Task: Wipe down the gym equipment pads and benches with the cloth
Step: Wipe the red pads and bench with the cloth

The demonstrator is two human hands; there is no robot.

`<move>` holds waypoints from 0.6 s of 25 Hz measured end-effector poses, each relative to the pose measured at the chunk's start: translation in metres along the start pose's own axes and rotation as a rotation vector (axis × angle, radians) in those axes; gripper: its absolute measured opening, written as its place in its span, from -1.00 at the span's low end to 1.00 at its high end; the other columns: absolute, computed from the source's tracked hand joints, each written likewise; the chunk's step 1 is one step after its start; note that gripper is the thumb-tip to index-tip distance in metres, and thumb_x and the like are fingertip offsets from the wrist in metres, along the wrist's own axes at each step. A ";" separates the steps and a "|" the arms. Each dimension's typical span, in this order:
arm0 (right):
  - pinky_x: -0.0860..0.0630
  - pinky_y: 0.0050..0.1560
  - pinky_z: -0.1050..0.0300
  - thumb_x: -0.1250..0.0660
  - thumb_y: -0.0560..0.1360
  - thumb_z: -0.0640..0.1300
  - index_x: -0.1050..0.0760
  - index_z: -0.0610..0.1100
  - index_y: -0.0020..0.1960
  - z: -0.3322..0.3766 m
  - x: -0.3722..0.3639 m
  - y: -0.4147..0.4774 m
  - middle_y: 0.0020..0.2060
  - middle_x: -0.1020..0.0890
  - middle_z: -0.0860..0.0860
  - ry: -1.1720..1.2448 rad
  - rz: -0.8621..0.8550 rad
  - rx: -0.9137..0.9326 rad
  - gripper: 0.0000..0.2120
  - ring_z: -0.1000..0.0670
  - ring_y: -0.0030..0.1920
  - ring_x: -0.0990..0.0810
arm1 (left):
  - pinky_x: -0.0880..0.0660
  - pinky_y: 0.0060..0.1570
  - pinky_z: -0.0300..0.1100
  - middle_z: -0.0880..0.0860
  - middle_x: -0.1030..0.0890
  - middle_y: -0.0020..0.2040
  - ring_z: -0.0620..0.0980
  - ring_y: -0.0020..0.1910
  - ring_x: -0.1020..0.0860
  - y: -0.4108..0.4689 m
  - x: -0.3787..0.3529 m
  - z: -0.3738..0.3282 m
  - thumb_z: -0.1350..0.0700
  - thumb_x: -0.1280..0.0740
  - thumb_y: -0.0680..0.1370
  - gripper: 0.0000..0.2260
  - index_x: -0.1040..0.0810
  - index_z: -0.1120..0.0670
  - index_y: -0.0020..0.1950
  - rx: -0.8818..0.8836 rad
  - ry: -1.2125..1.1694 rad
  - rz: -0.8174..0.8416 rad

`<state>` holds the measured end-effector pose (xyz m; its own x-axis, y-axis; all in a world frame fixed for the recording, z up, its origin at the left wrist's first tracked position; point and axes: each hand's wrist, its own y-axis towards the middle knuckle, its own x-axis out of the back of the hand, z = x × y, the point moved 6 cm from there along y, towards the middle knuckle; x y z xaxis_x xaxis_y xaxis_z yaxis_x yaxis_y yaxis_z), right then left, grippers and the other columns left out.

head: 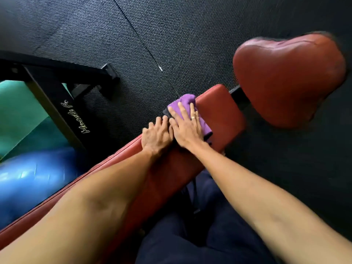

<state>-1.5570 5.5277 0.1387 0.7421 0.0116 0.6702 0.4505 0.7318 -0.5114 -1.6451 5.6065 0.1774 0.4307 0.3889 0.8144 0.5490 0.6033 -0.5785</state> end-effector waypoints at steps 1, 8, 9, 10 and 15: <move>0.12 0.62 -0.16 -0.02 0.66 0.18 -0.18 0.18 0.62 -0.001 0.000 -0.007 0.65 -0.10 0.00 -0.050 0.016 0.083 -0.47 -0.26 0.64 0.04 | -0.50 -0.10 0.10 0.10 -0.52 0.21 0.23 0.06 -0.58 0.000 0.000 0.000 -0.17 0.08 0.61 -0.47 -0.39 0.06 0.42 -0.001 -0.001 0.001; 0.15 0.61 -0.19 0.13 0.57 0.28 -0.39 0.11 0.48 -0.030 0.025 0.047 0.54 -0.34 0.00 -0.205 0.046 -0.009 -0.38 -0.22 0.63 -0.01 | -0.47 0.02 0.12 0.08 -0.49 0.28 0.20 0.14 -0.54 0.003 -0.007 0.001 -0.19 -0.03 0.65 -0.52 -0.35 0.04 0.46 0.010 -0.029 0.003; 0.16 0.60 -0.19 0.11 0.58 0.24 -0.46 0.10 0.42 -0.013 0.021 0.049 0.49 -0.41 0.00 -0.195 0.058 -0.008 -0.42 -0.21 0.62 -0.05 | -0.47 0.03 0.11 0.08 -0.48 0.29 0.20 0.15 -0.54 0.003 -0.008 0.001 -0.18 -0.04 0.65 -0.51 -0.32 0.04 0.49 0.008 -0.029 0.012; 0.16 0.59 -0.19 0.10 0.59 0.20 -0.51 0.09 0.35 0.005 0.015 0.047 0.44 -0.48 0.00 -0.202 0.081 0.028 -0.46 -0.19 0.60 -0.12 | -0.46 0.04 0.11 0.08 -0.47 0.31 0.20 0.17 -0.53 0.003 -0.009 0.002 -0.17 -0.06 0.65 -0.49 -0.28 0.04 0.53 0.002 -0.026 0.029; 0.00 0.57 -0.19 0.07 0.60 0.19 -0.56 0.04 0.22 -0.001 0.020 0.066 0.29 -0.58 -0.01 -0.291 0.123 0.143 -0.50 -0.12 0.42 -0.41 | -0.46 0.05 0.11 0.07 -0.47 0.34 0.20 0.17 -0.52 0.003 -0.006 0.001 -0.18 -0.04 0.65 -0.52 -0.31 0.03 0.50 0.008 -0.026 0.018</move>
<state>-1.5123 5.5755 0.1181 0.6041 0.2844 0.7444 0.2773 0.8007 -0.5310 -1.6466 5.6061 0.1710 0.4214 0.4175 0.8050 0.5359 0.6015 -0.5925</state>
